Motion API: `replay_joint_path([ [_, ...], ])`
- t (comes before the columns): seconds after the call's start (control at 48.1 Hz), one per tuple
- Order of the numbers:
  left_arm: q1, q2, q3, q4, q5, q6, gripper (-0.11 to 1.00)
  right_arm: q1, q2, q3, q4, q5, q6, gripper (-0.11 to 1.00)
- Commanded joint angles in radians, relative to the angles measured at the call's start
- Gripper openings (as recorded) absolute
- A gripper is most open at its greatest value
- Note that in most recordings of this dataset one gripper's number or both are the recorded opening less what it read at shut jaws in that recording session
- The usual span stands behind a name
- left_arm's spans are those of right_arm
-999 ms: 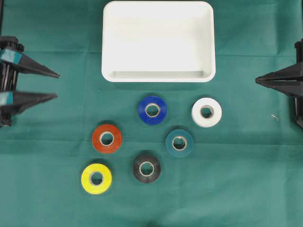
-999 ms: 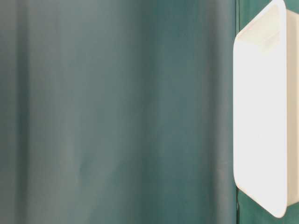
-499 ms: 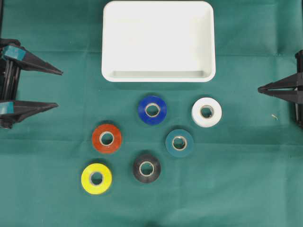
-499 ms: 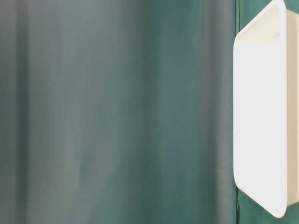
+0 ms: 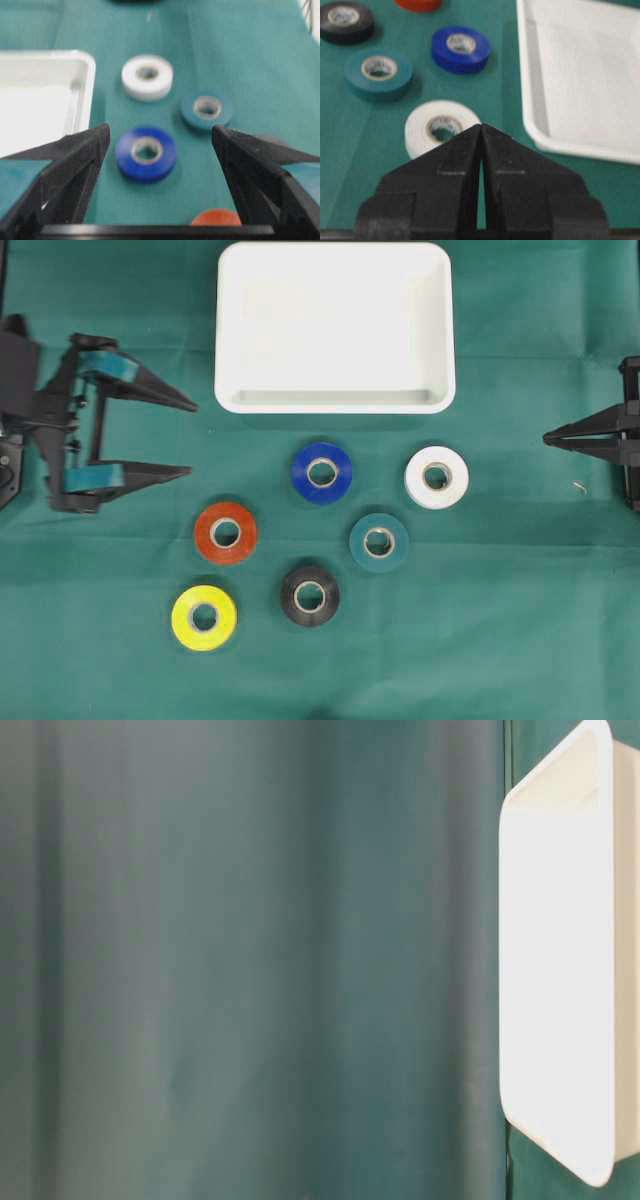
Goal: Put the tape into the white case with the left arm.
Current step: 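Move the left gripper forward from rest toward the tape rolls, then reach the open left gripper over the black tape roll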
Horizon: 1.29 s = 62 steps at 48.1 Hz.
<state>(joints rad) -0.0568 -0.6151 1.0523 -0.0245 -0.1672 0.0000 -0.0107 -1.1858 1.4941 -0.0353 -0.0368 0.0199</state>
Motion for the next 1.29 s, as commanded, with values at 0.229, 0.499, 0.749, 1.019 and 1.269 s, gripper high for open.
replay_joint_path([
  [0.229, 0.005, 0.150, -0.110, -0.002, 0.063, 0.008, 0.96, 0.000, 0.006, 0.032, -0.002, -0.017, 0.055, -0.09],
  [0.499, 0.005, 0.219, -0.164, -0.002, 0.126, 0.011, 0.96, 0.000, 0.008, 0.040, -0.021, -0.028, 0.057, -0.09],
  [0.749, 0.005, 0.224, -0.167, -0.002, 0.130, 0.011, 0.96, -0.002, 0.006, 0.040, -0.021, -0.028, 0.057, -0.09],
  [1.019, -0.003, 0.230, -0.167, -0.002, 0.130, 0.006, 0.96, 0.000, 0.006, 0.040, -0.021, -0.028, 0.057, -0.09],
  [1.269, -0.094, 0.298, -0.209, -0.002, 0.130, 0.003, 0.96, -0.002, 0.006, 0.040, -0.021, -0.028, 0.057, -0.09],
])
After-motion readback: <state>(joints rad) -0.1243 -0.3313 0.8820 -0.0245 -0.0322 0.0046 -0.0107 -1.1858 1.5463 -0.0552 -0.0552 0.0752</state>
